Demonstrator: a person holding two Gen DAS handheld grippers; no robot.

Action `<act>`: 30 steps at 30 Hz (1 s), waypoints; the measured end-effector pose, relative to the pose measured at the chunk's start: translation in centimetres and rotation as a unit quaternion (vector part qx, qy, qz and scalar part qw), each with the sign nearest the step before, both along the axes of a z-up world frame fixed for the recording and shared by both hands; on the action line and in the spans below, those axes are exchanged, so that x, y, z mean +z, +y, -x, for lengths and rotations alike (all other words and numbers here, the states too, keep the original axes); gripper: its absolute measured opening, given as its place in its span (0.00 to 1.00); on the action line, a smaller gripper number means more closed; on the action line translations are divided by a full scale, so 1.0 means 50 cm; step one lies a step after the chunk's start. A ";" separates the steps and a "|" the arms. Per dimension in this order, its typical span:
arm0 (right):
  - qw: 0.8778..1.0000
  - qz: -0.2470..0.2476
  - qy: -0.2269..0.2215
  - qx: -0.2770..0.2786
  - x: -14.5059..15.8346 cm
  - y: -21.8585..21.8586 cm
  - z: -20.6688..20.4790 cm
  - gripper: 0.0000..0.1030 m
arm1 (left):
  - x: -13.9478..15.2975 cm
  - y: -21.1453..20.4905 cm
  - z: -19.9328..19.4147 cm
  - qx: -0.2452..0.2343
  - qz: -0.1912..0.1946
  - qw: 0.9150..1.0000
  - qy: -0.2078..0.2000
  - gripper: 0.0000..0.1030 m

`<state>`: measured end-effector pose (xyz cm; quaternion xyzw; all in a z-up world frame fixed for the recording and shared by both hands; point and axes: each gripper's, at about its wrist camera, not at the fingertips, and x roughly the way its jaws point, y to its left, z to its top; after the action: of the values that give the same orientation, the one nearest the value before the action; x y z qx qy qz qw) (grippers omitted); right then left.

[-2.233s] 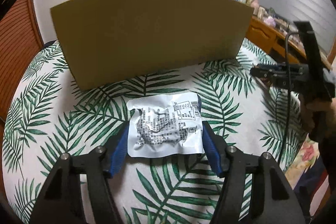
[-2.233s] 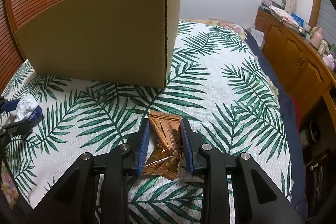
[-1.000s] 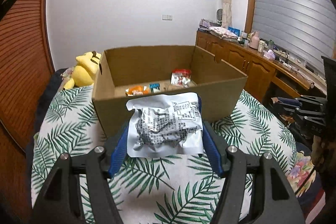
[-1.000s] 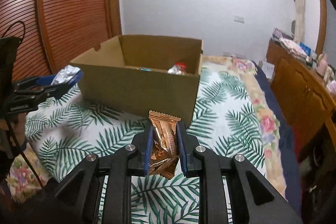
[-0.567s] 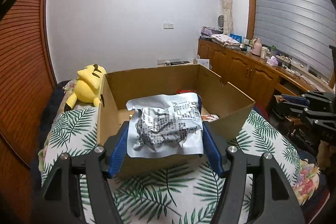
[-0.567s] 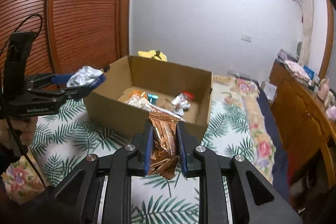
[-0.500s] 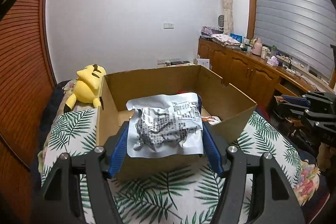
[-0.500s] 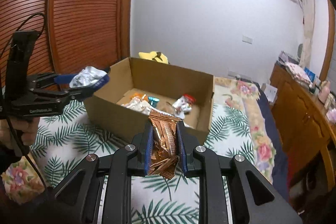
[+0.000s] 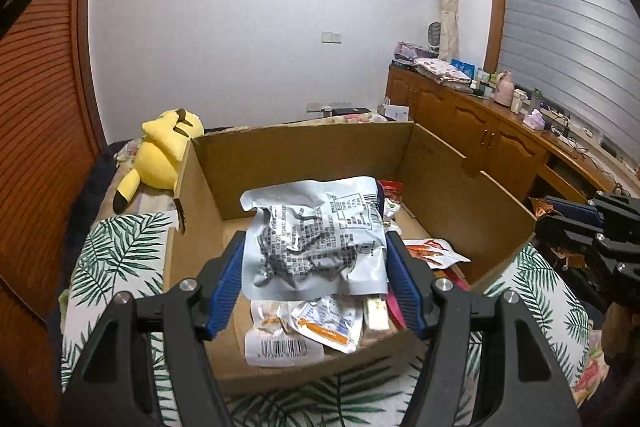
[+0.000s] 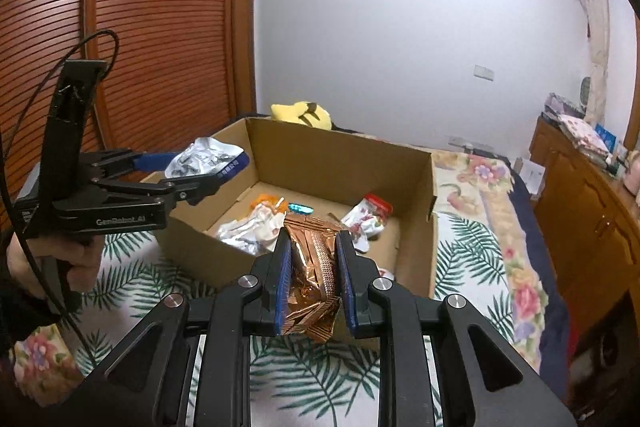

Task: Organize snacks
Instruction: 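Lift both held packets and carry them over the open box, then open both tools to drop the packets into the box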

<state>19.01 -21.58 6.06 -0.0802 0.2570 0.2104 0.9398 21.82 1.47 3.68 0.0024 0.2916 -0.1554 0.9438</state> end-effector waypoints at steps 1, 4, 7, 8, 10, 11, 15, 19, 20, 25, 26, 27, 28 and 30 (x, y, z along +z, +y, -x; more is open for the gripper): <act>1.000 -0.004 0.002 0.002 -0.003 0.001 -0.010 0.19 | -0.005 0.001 -0.005 0.001 0.002 1.000 0.002 0.64; 1.000 -0.022 0.011 0.004 -0.012 0.004 -0.032 0.19 | -0.027 -0.001 -0.023 0.006 0.001 1.000 0.012 0.65; 0.999 -0.031 0.017 0.005 -0.020 0.011 -0.049 0.19 | -0.039 -0.008 -0.033 0.011 -0.012 1.000 0.007 0.66; 0.999 -0.032 0.019 0.005 -0.024 0.015 -0.054 0.19 | -0.040 -0.010 -0.033 0.011 -0.015 1.000 0.005 0.66; 0.999 -0.031 0.020 0.005 -0.029 0.021 -0.064 0.19 | -0.040 -0.013 -0.033 0.008 -0.015 1.000 0.005 0.68; 0.999 -0.030 0.020 0.004 -0.030 0.024 -0.068 0.19 | -0.040 -0.014 -0.033 0.006 -0.014 1.000 0.005 0.68; 0.999 -0.029 0.020 0.000 -0.036 0.032 -0.086 0.19 | -0.040 -0.009 -0.038 0.005 -0.014 1.000 0.006 0.70; 0.999 -0.028 0.023 -0.002 -0.037 0.037 -0.107 0.19 | -0.039 -0.009 -0.043 0.002 -0.014 1.000 0.007 0.70; 0.999 -0.025 0.023 -0.002 -0.036 0.039 -0.112 0.19 | -0.036 -0.010 -0.045 0.000 -0.012 1.000 0.008 0.70; 0.999 -0.028 0.032 0.001 -0.037 0.052 -0.141 0.19 | -0.020 -0.011 -0.052 -0.003 -0.019 1.000 0.005 0.73; 0.999 -0.030 0.036 0.001 -0.039 0.053 -0.145 0.19 | -0.016 -0.011 -0.052 -0.001 -0.023 1.000 0.003 0.74; 0.999 -0.031 0.040 0.002 -0.043 0.055 -0.150 0.19 | -0.013 -0.011 -0.052 0.001 -0.025 1.000 0.000 0.74; 0.999 -0.032 0.043 0.001 -0.046 0.055 -0.153 0.20 | -0.012 -0.008 -0.051 0.002 -0.025 1.000 -0.001 0.75; 0.998 -0.032 0.049 -0.002 -0.053 0.056 -0.160 0.20 | -0.010 -0.004 -0.051 0.006 -0.021 1.000 -0.002 0.76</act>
<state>26.99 -18.78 3.40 -0.0387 0.2963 0.2206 0.9285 24.36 1.28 3.17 0.0213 0.2930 -0.1434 0.9451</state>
